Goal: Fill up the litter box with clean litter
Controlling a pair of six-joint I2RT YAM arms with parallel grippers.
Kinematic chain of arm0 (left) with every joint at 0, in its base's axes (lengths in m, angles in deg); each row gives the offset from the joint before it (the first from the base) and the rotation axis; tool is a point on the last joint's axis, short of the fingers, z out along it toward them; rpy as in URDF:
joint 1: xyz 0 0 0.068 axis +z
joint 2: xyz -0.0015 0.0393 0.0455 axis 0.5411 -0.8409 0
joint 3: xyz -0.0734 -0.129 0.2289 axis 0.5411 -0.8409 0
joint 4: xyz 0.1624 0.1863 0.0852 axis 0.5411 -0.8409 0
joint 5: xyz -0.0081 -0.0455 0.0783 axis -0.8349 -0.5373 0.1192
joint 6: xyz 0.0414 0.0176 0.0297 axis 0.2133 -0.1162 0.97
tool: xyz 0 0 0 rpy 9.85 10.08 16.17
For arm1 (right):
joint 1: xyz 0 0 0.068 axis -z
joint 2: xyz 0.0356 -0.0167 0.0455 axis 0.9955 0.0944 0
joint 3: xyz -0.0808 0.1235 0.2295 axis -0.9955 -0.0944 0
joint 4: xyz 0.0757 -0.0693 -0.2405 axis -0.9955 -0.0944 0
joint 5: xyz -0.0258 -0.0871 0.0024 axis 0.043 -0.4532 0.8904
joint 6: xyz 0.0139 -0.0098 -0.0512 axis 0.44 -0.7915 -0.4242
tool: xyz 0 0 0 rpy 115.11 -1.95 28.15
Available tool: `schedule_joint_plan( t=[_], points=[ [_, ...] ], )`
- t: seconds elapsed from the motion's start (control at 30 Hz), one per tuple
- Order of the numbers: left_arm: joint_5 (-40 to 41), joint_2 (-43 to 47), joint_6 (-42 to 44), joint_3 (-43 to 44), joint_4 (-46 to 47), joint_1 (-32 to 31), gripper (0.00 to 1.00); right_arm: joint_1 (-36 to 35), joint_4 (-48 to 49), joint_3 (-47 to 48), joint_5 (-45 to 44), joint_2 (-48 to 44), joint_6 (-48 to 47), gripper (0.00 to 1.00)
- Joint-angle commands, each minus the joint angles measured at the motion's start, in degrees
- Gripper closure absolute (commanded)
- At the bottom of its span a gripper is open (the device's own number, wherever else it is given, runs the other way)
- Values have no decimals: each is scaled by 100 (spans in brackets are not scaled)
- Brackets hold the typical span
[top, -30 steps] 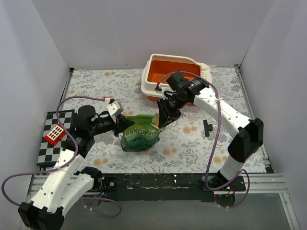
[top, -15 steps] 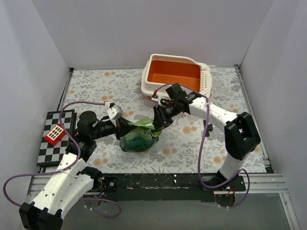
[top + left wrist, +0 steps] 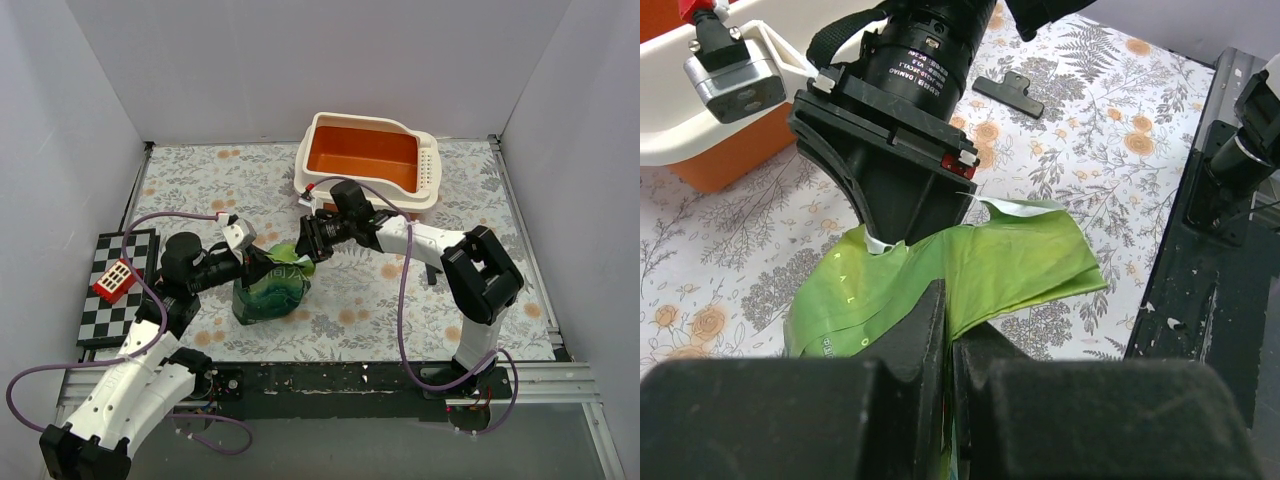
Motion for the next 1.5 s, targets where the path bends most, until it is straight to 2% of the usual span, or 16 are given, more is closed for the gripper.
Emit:
schedule_joint_plan(
  t=[0.0,0.17,0.63,0.87,1.13,1.47],
  points=[
    [-148,46,-27,-45,-56,-138,100,-222,1067,78,-39,-119,373,99],
    [54,160,-107,-256,164,-147,100,-46,583,-132,119,-601,127,99],
    [335,248,-80,-301,173,-146,100,455,91,-1065,-117,-2236,-119,99],
    [415,380,-159,-406,278,-146,100,815,-472,-1284,-196,-2737,-269,99],
    [292,485,-239,-520,393,-147,100,1413,-464,-1838,-276,-3300,-111,99],
    [265,591,-274,-643,559,-146,100,2072,-868,-2040,5,-3713,-164,99]
  ],
)
